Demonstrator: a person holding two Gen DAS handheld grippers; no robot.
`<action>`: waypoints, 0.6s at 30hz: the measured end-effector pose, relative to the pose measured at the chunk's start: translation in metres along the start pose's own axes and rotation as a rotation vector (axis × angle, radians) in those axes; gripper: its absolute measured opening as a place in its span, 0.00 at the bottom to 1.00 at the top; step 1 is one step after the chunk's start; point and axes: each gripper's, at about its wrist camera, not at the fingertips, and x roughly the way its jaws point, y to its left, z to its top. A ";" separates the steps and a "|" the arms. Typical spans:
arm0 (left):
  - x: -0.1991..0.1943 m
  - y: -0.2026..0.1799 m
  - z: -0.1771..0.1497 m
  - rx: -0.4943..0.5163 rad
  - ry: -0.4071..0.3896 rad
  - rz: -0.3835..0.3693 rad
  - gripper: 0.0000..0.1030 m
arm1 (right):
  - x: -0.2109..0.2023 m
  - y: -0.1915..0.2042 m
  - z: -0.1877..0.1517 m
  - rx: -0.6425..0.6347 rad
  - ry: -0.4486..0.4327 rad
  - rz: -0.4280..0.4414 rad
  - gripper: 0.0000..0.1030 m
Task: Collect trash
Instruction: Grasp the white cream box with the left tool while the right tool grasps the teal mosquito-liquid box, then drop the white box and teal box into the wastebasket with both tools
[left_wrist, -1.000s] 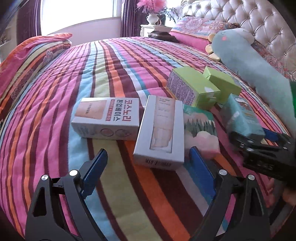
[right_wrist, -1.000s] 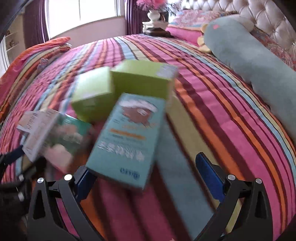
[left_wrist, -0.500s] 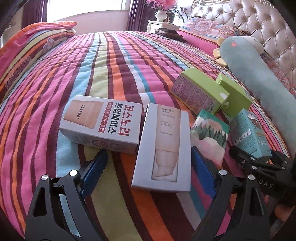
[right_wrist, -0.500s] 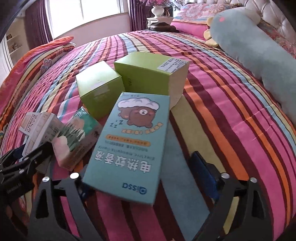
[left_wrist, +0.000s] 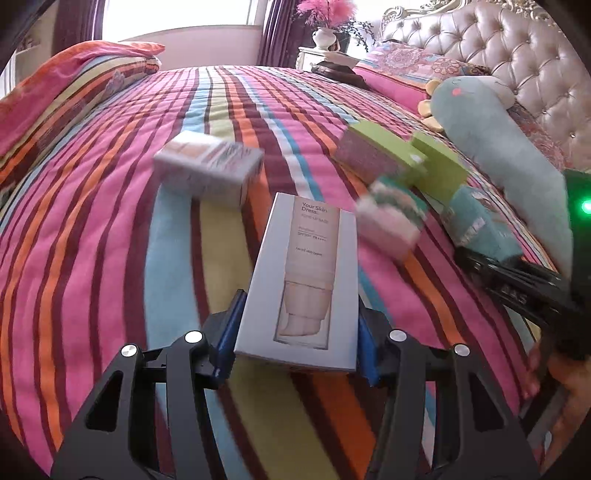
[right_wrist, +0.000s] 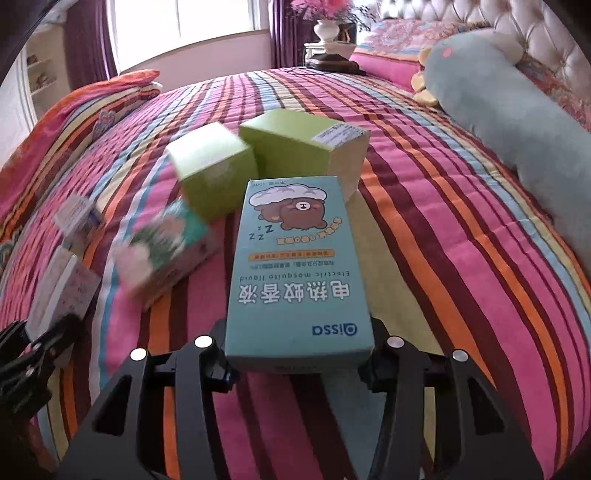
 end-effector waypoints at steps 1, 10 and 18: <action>-0.013 -0.001 -0.014 -0.008 0.003 -0.008 0.50 | -0.004 0.002 -0.006 -0.007 0.002 -0.001 0.45; -0.162 -0.020 -0.136 0.012 -0.086 -0.048 0.50 | -0.120 -0.010 -0.108 -0.083 -0.047 0.215 0.45; -0.280 -0.077 -0.275 0.086 -0.115 -0.121 0.50 | -0.250 -0.040 -0.248 -0.134 -0.052 0.405 0.45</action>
